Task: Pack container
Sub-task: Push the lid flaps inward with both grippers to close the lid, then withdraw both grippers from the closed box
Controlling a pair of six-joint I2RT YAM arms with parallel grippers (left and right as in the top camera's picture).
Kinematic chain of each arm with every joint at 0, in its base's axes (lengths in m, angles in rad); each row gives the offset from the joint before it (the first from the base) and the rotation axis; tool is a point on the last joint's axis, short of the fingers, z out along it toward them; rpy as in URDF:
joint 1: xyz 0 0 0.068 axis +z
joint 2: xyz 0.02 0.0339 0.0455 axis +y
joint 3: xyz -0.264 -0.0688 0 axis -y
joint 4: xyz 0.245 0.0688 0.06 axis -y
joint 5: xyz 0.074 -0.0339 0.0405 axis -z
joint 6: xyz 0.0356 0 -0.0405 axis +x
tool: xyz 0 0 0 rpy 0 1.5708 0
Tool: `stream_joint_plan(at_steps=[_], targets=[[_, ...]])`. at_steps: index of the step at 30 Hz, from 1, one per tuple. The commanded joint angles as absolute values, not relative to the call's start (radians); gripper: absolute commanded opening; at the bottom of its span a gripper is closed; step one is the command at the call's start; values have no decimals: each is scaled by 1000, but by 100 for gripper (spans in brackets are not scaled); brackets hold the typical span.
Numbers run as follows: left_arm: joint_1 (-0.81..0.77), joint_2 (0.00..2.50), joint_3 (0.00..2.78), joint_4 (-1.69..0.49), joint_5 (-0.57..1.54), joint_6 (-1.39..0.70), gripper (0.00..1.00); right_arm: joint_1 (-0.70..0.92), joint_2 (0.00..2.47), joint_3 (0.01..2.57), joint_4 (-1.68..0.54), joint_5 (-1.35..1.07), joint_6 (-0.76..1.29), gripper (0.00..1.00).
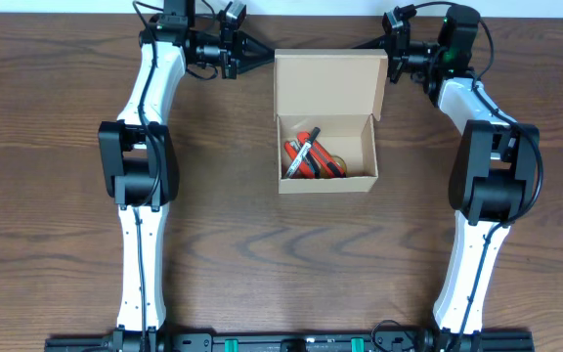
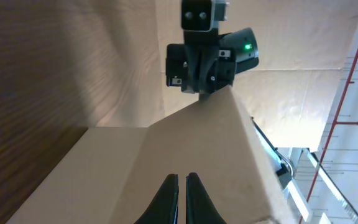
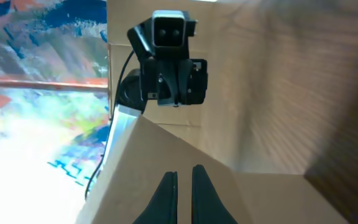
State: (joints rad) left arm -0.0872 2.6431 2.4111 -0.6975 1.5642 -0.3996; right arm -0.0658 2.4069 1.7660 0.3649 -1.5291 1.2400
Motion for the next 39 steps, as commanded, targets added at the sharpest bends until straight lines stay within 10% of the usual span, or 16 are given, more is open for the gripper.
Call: stream_joint_plan(at_steps=[1,39], targets=[[-86,2542,2411,-686,1579,-389,6,-52,2332,1768,374,-1560,1333,2],[-32,2317,2411,-1205,1293,27,6,59,2038,1459,2,-1546,1021,2]])
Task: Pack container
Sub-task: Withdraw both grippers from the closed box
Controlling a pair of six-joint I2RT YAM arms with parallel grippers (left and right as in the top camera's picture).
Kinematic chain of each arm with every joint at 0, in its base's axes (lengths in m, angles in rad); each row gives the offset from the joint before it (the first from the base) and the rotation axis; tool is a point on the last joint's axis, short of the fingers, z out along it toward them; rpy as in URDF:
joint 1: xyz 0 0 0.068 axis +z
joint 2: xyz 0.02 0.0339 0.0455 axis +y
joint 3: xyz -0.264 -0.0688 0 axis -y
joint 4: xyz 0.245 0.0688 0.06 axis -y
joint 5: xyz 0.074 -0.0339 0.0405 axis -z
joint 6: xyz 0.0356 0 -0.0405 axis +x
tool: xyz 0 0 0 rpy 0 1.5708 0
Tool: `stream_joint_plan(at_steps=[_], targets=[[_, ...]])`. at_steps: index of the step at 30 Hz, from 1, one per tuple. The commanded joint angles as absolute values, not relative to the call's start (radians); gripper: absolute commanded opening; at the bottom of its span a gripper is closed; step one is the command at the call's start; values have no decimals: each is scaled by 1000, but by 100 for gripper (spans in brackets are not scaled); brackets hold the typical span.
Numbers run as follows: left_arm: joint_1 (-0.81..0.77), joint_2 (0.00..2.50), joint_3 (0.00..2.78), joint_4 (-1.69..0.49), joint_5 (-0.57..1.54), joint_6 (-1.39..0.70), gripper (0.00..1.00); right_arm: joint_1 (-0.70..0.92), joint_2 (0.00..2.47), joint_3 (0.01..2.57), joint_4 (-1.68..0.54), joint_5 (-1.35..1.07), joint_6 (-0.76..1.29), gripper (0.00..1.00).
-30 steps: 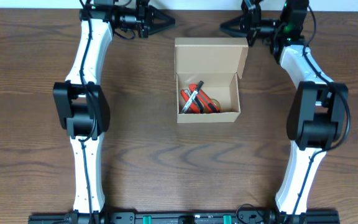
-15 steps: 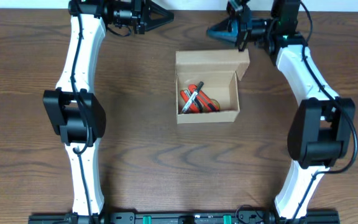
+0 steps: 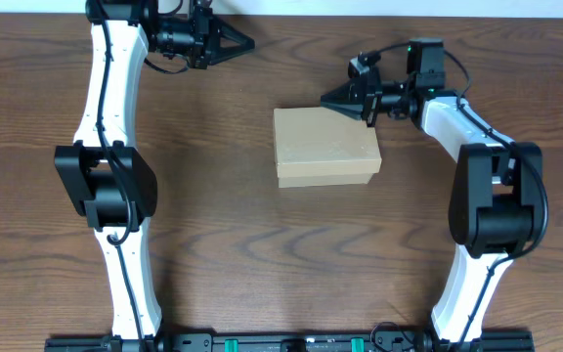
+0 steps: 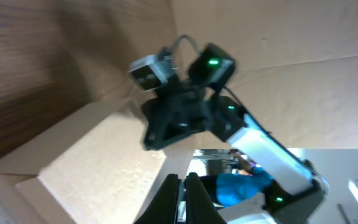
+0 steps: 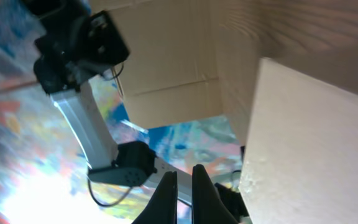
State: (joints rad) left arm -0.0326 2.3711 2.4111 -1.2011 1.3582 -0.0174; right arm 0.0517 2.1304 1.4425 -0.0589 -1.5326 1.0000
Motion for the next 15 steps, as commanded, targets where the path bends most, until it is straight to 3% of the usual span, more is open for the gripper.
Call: stream_joint_plan(at_steps=[1,2,7,9,10,11,15], targets=[[-32,2307,2411,-1207,1262,27,6,59,2016,1459,73,-1549,1067,3],[-32,2296,2411,-1209,1231,27,6,59,1995,1459,144,-1554,1115,8],[-33,2197,2411,-1254,982,55,24,59,1896,1459,611,-1560,1435,56],[-33,2145,2411,-1285,859,69,25,57,1872,1459,787,-1560,1555,63],[-33,2104,2411,-1305,772,69,25,53,1861,1459,896,-1560,1631,77],[-33,2076,2411,-1315,726,71,25,51,1857,1459,934,-1560,1664,82],[-33,1975,2411,-1351,590,79,25,45,1857,1459,1017,-1560,1720,82]])
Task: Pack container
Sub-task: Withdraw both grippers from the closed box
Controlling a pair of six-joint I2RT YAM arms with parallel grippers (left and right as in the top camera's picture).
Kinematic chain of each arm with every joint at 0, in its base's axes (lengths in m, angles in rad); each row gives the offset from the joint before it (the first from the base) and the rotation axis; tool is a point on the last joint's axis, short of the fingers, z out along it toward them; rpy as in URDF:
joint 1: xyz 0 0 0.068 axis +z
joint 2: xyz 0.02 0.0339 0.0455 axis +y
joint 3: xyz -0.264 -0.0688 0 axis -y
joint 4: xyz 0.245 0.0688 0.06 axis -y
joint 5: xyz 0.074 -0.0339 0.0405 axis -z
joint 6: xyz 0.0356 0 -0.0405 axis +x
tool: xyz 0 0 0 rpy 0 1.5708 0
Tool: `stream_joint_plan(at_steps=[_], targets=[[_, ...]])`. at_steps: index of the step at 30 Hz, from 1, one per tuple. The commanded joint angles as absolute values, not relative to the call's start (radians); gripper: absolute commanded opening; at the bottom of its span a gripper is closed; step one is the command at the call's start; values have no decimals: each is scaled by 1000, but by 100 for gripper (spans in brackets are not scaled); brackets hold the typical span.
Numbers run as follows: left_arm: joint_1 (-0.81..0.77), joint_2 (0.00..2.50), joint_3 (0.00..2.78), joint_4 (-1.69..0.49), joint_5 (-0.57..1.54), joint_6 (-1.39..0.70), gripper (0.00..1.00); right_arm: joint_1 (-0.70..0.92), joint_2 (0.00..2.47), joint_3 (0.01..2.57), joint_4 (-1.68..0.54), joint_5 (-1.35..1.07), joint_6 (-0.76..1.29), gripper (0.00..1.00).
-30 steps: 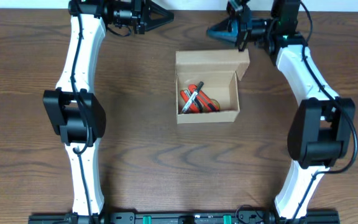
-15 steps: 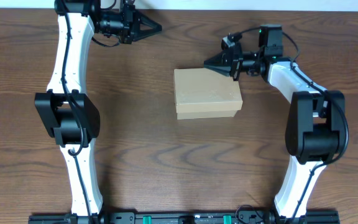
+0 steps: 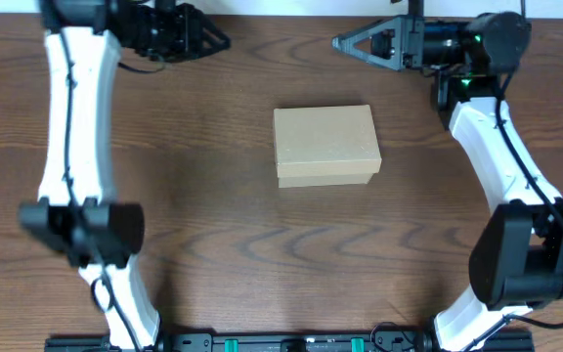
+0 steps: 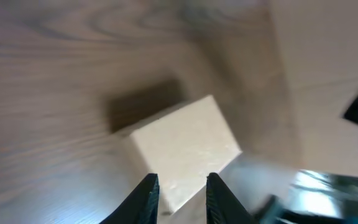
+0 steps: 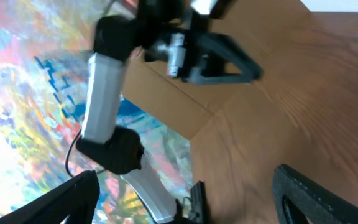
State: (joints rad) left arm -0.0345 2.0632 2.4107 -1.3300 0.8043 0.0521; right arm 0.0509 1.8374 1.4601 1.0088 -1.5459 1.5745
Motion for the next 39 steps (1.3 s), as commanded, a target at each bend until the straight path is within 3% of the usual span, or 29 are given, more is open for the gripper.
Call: stream_joint_plan(at_steps=[1,5,10,14,29,39], targets=[[-33,1953,2411,-1359,559,80,25,45,1857,1459,1018,-1560,1720,84],[-33,1880,2411,-1403,490,84,28,44,1857,1459,1050,-1560,1723,99],[-33,1818,2411,-1442,559,83,28,44,1855,1459,1163,-1547,1839,99],[-47,1777,2411,-1468,580,83,6,43,1853,1459,1214,-1546,1929,99],[-335,1908,2411,-1552,467,87,6,-112,1853,1459,1220,-1552,1986,99],[-361,2137,2411,-1557,469,91,6,-244,1853,1459,1220,-1553,1985,99]])
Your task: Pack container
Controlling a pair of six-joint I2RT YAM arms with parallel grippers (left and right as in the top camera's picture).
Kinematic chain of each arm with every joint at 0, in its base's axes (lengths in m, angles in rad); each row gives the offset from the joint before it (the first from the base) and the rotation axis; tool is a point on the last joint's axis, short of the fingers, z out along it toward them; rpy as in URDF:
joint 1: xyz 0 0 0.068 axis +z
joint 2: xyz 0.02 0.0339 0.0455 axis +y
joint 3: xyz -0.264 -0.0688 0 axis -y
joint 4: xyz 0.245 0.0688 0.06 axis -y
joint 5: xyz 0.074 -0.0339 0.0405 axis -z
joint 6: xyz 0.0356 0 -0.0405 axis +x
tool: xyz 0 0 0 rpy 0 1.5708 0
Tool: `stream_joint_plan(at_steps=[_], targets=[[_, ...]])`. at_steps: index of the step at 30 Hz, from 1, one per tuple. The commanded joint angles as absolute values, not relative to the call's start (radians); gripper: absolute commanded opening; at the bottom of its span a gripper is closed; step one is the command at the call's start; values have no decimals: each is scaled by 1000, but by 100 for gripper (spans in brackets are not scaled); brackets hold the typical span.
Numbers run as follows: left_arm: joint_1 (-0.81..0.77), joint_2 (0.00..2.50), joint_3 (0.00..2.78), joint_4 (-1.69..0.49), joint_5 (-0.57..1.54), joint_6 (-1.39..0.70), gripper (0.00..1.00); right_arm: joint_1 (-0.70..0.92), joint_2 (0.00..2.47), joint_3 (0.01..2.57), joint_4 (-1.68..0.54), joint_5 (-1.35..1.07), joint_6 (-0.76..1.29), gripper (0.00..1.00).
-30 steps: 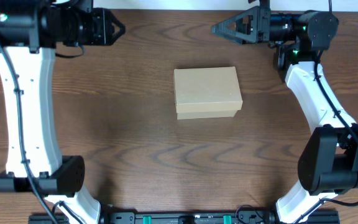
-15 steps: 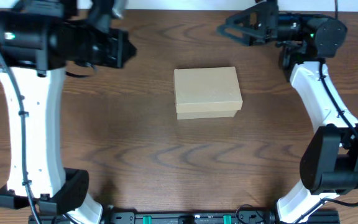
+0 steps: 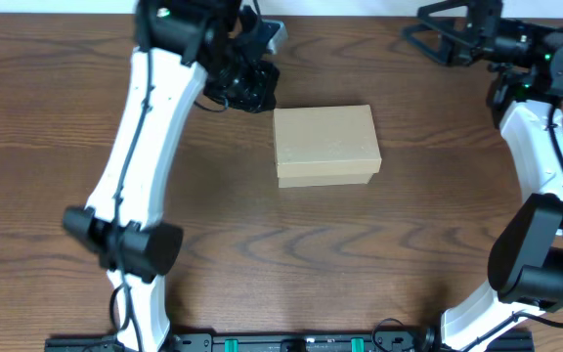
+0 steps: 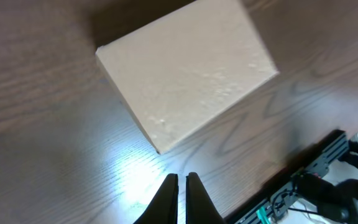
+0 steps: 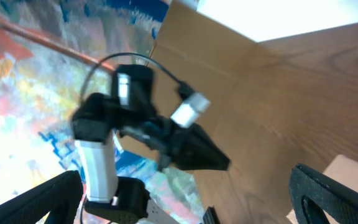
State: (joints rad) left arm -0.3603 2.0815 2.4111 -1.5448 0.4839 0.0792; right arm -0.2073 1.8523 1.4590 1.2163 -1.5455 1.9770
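Note:
The tan cardboard box (image 3: pixel 325 145) lies shut on the middle of the table, its lid down, and its contents are hidden. My left gripper (image 3: pixel 255 96) hangs above the table just off the box's far left corner. In the left wrist view it (image 4: pixel 182 198) is shut with nothing between its fingers, and the box (image 4: pixel 188 71) lies below and ahead of it. My right gripper (image 3: pixel 414 27) is raised at the far right, well apart from the box. It (image 5: pixel 191 190) stands wide open and empty, with one corner of the box (image 5: pixel 356 173) showing.
The brown wooden table (image 3: pixel 213 244) stretches all round the box. A black rail with green clips (image 3: pixel 291 342) runs along the front edge. The left arm (image 5: pixel 114 137) shows across the table in the right wrist view.
My left gripper has moved from the far left edge in toward the box's far left corner and has shut. My right gripper has shifted further right and stays wide open.
The box stood open with red tools inside and both shut grippers behind its raised lid. Then the lid was down, both grippers shut. After that both grippers were open at the far edge, apart from the box. Now the left is shut near the box.

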Motion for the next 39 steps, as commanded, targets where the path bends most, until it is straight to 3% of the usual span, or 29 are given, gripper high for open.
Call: stream_joint_plan(at_steps=[1,16,39], targets=[[-363,2152,2411,-1561,471,91,6,-253,1853,1459,1220,-1552,1985,99],[-470,2288,2411,-1539,517,135,6,-373,1853,1459,1224,-1552,1975,99],[-518,2405,2408,-1535,528,143,6,-382,1853,1459,1224,-1552,1974,99]])
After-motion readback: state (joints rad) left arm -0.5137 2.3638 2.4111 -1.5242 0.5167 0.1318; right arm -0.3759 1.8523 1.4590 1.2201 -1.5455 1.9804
